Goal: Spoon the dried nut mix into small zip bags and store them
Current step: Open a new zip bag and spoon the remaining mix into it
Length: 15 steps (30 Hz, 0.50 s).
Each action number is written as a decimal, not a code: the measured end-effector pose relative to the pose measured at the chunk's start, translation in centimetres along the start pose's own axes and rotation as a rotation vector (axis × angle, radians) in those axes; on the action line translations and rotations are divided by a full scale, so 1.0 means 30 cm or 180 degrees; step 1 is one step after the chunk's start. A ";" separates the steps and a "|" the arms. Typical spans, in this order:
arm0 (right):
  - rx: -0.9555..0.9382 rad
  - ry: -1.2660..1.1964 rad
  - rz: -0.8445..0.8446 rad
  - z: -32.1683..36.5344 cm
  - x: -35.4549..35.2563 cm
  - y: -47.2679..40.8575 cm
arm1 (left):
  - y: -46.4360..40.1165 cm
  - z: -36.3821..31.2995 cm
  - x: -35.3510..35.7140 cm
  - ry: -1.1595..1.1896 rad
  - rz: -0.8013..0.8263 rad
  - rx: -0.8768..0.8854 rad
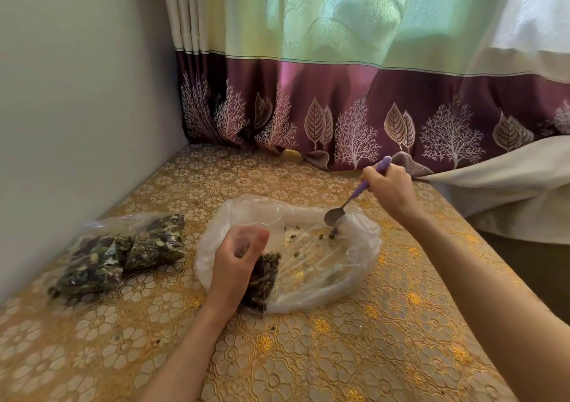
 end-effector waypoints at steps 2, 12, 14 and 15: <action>-0.0076 -0.0026 0.0207 0.008 0.019 -0.013 | 0.000 -0.002 -0.003 -0.0005 -0.0025 0.0018; -0.0192 0.0232 0.0572 -0.022 0.080 -0.061 | 0.004 -0.022 -0.013 -0.0099 -0.0141 0.0111; -0.0047 0.0175 0.0501 -0.053 0.076 -0.075 | 0.003 -0.021 -0.011 -0.0118 -0.0129 0.0107; 0.0044 0.0151 0.0441 -0.070 0.071 -0.083 | 0.002 -0.019 -0.011 -0.0116 -0.0123 0.0100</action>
Point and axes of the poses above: each hand's wrist, its own y-axis away from the middle knuckle, its own x-axis out of the palm, z = x × y, the point moved 10 cm from there along -y, towards the middle knuckle, and after that the axes turned 6 degrees about -x, right-handed, at the moved point
